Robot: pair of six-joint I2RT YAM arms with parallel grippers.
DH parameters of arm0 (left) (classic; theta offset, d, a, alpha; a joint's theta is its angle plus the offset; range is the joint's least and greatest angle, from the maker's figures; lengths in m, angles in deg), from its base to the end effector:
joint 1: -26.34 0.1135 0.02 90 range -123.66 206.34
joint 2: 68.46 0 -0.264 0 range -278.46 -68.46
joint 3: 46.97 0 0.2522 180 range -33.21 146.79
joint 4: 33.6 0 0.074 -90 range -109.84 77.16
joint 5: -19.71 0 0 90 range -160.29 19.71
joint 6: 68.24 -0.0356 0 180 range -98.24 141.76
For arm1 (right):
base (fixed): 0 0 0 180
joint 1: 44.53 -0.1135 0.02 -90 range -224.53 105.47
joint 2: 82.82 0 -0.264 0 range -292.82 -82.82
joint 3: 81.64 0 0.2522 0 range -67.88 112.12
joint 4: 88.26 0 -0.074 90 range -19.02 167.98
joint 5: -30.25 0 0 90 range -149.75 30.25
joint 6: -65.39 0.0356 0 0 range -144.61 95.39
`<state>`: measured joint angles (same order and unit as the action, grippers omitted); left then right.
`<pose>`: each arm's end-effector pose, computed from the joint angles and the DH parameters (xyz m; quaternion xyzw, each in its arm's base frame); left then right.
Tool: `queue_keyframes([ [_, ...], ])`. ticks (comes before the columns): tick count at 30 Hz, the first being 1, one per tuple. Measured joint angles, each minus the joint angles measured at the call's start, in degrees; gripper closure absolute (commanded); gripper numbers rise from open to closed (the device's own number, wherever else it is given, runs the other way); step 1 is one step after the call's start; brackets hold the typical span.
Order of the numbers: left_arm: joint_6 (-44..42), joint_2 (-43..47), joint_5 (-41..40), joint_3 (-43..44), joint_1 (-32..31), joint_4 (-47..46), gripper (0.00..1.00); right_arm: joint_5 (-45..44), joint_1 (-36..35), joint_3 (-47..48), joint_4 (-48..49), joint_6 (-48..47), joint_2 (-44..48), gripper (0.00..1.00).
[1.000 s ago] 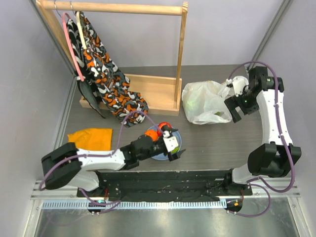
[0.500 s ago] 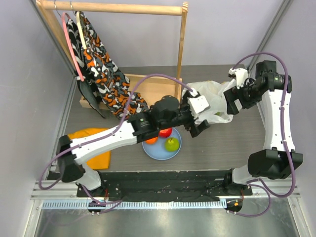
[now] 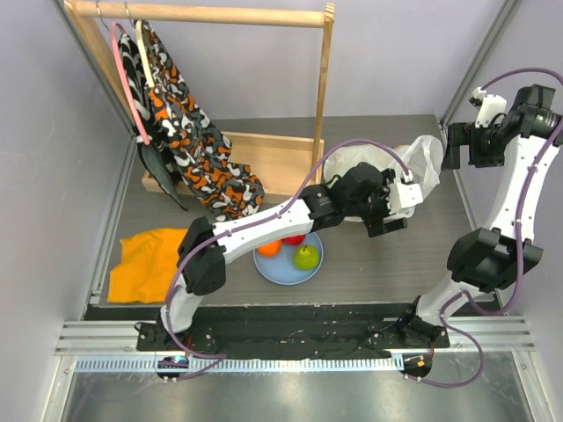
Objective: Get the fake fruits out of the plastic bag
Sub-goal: Adjust the plastic bag at the center of the board.
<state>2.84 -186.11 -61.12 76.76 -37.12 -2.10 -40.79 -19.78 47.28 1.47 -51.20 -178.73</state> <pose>0.2147 -0.4426 0.3272 0.5871 0.6060 -0.2643 0.4672 0.2926 -0.1222 0.4229 -0.0616 0.9455 0.0220 0.3190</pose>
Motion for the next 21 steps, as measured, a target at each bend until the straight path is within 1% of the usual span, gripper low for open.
queue_keyframes([
  [3, -2.5, -3.0, 0.1, 5.0, 0.3, 0.9, 0.2, 1.0, 0.1, 0.0, -0.4, -0.4, -2.3, 0.0],
  [5, -4.1, -4.5, 0.6, 6.9, 0.6, 1.1, 0.28, 2.2, 0.1, 0.0, -0.5, -1.3, -3.1, 0.0],
  [6, -4.4, -5.0, 1.0, 7.3, 0.6, 1.3, 0.32, 2.9, 0.1, 0.0, -0.5, -1.9, -3.2, 0.0],
  [7, -5.2, -5.4, 1.6, 7.4, 0.7, 1.5, 0.39, 4.2, 0.1, 0.0, -0.7, -2.8, -3.3, 0.01],
  [9, -6.1, -6.2, 2.6, 7.5, 0.8, 2.4, 0.44, 6.2, 0.1, 0.0, -0.8, -4.9, -3.1, 0.01],
  [11, -7.4, -7.2, 3.0, 7.6, 0.8, 3.6, 0.52, 8.7, 0.1, -0.1, -0.7, -7.5, -2.8, 0.01],
  [12, -7.7, -7.6, 3.0, 7.6, 0.8, 4.0, 0.58, 9.8, 0.1, -0.6, -0.7, -8.5, -2.2, 0.01],
  [13, -8.2, -8.0, 3.0, 7.8, 0.7, 4.7, 0.68, 10.6, 0.1, -1.4, -0.6, -9.2, -1.5, 0.0],
  [15, -8.6, -8.9, 3.0, 8.2, 0.5, 5.8, 0.8, 12.5, 0.1, -3.7, -0.9, -11.0, 0.9, 0.01],
  [16, -9.1, -9.3, 2.9, 8.5, 0.4, 6.5, 0.99, 13.6, 0.1, -4.7, -1.0, -11.8, 2.1, 0.0],
  [21, -8.3, -9.7, 0.9, 9.3, 0.2, 7.4, 1.0, 19.2, 0.1, -10.6, -1.2, -14.2, 8.4, 0.02],
])
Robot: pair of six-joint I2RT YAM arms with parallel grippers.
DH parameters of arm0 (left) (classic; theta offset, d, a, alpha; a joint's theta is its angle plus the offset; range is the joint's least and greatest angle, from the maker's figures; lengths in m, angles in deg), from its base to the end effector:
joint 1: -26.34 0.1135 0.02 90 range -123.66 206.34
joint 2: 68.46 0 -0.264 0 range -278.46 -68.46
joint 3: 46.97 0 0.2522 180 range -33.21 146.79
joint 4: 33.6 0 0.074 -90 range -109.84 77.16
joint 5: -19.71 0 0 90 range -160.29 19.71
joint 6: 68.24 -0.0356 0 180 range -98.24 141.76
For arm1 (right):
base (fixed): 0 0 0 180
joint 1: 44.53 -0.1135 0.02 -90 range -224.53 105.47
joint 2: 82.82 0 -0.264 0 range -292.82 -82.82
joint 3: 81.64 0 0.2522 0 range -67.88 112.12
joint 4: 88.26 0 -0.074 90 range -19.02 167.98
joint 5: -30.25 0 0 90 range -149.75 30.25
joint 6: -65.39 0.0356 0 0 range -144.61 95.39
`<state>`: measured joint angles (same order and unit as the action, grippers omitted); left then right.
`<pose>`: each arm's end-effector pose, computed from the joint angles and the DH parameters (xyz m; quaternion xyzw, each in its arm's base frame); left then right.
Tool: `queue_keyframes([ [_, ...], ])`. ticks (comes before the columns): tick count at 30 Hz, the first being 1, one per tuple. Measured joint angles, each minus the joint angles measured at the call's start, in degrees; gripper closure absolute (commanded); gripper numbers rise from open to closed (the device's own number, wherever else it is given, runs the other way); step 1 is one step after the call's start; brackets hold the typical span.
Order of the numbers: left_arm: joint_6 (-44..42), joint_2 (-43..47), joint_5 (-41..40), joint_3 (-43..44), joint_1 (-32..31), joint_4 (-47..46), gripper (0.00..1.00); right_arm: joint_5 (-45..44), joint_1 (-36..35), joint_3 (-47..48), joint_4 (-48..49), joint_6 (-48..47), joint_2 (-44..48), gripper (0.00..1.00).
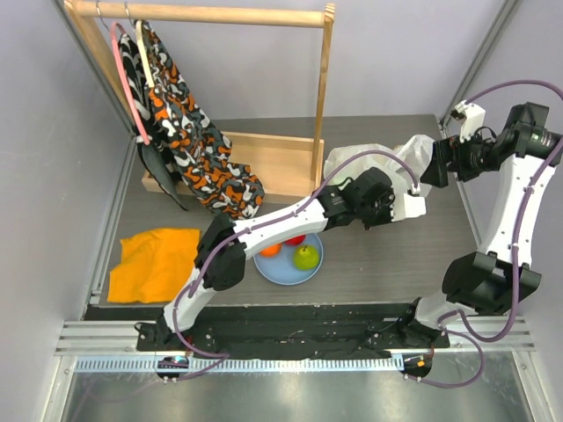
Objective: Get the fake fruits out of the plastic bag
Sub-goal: Adjust the plastic bag at the center of the board.
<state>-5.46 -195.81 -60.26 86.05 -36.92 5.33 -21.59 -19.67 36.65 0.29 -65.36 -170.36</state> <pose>0.2295 -0.4693 0.2885 0.6516 0.5877 -0.2196 0.4263 0.2591 -0.0958 0.4173 -0.2083 0.8941 0.1363 0.3722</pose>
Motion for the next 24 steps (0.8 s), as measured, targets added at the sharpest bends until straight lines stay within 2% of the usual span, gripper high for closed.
queue_keyframes([
  [5, 9.0, 1.4, -1.5, 0.3, 1.6, 1.4, 1.0, 4.0, -1.9, -4.7, -0.4, 0.9, -1.0, 0.05],
  [9, 19.7, 7.7, -2.8, -1.5, 5.8, 2.9, 1.0, 3.0, -6.1, -9.2, 3.5, 4.6, -4.9, 0.09],
  [13, 29.1, 18.0, -3.6, -6.1, 11.8, 2.8, 1.0, -1.7, -8.2, -16.4, 10.9, 10.2, -6.9, 0.1],
  [18, 40.1, 26.6, -2.3, -12.2, 19.7, 1.9, 1.0, -13.1, -7.9, -29.2, 20.4, 15.2, -6.8, 0.13],
  [21, 42.6, 28.4, 1.7, -17.6, 21.3, 0.5, 1.0, -18.7, -7.8, -34.8, 20.9, 15.2, -6.3, 0.14],
  [24, 43.6, 28.5, 7.1, -23.1, 20.7, -0.1, 1.0, -18.8, -7.7, -35.9, 15.6, 10.7, -2.4, 0.09],
])
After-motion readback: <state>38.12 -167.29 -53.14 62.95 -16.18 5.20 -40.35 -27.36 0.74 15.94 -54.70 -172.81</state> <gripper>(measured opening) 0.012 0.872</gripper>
